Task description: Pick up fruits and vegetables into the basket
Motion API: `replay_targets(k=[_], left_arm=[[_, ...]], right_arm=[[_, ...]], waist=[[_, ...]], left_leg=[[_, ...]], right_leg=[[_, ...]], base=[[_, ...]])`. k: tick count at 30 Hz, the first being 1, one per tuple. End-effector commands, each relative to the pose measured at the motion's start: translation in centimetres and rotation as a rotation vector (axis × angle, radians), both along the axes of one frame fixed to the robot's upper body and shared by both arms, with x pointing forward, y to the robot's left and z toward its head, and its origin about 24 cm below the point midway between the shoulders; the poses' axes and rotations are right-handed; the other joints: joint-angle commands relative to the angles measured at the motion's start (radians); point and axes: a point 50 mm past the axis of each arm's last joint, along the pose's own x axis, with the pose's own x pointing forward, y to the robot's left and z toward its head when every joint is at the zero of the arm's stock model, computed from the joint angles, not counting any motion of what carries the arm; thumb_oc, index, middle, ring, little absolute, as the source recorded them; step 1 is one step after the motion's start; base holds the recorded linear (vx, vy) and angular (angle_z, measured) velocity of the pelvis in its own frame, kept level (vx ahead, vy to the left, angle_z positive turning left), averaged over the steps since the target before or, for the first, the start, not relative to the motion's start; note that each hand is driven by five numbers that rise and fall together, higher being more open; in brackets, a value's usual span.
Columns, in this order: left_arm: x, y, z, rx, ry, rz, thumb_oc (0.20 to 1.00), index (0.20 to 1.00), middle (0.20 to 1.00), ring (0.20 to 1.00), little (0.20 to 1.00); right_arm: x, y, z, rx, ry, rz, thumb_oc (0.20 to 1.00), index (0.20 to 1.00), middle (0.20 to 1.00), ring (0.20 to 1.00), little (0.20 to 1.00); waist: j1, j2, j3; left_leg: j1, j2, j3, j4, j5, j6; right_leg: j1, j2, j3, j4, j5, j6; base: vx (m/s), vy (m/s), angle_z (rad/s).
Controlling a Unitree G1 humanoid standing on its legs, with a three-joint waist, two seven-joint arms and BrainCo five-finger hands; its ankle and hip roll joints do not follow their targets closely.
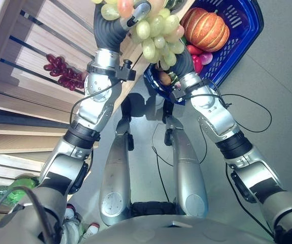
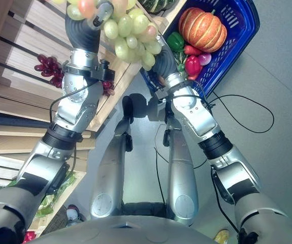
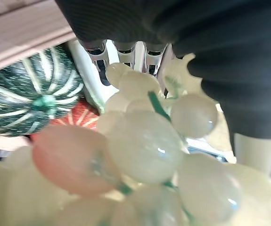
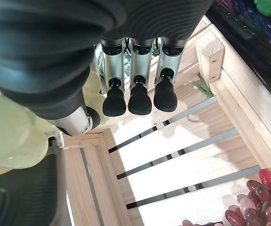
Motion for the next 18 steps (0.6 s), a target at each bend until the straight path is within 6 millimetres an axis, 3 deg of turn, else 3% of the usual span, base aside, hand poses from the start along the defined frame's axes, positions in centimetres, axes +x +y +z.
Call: replay_targets(k=[1, 18], left_arm=[[0.1, -0.1, 0.2, 0.029, -0.016, 0.027, 1.000, 1.000, 1.000, 1.000, 1.000], [2.0, 0.3, -1.4, 0.162, 0.132, 0.057, 1.000, 1.000, 1.000, 1.000, 1.000]], right_arm=[[-2.2, 0.5, 3.7, 0.113, -0.196, 0.084, 0.200, 0.200, 0.200, 0.200, 0.200], [-2.0, -0.9, 4.6, 0.150, -0.241, 0.039, 0.200, 0.200, 0.200, 0.200, 0.200]], waist=[[-0.017, 0.030, -0.036], [-0.026, 0.038, -0.036]], left_leg=[[0.008, -0.056, -0.010, 0.051, -0.106, -0.004], [0.010, -0.050, 0.002, 0.049, -0.102, -0.004]], right_leg=[[0.106, 0.005, -0.075, -0.078, -0.026, 0.072], [0.106, 0.005, -0.067, -0.083, -0.019, 0.076]], base=[[0.00, 0.000, 0.00], [0.00, 0.000, 0.00]])
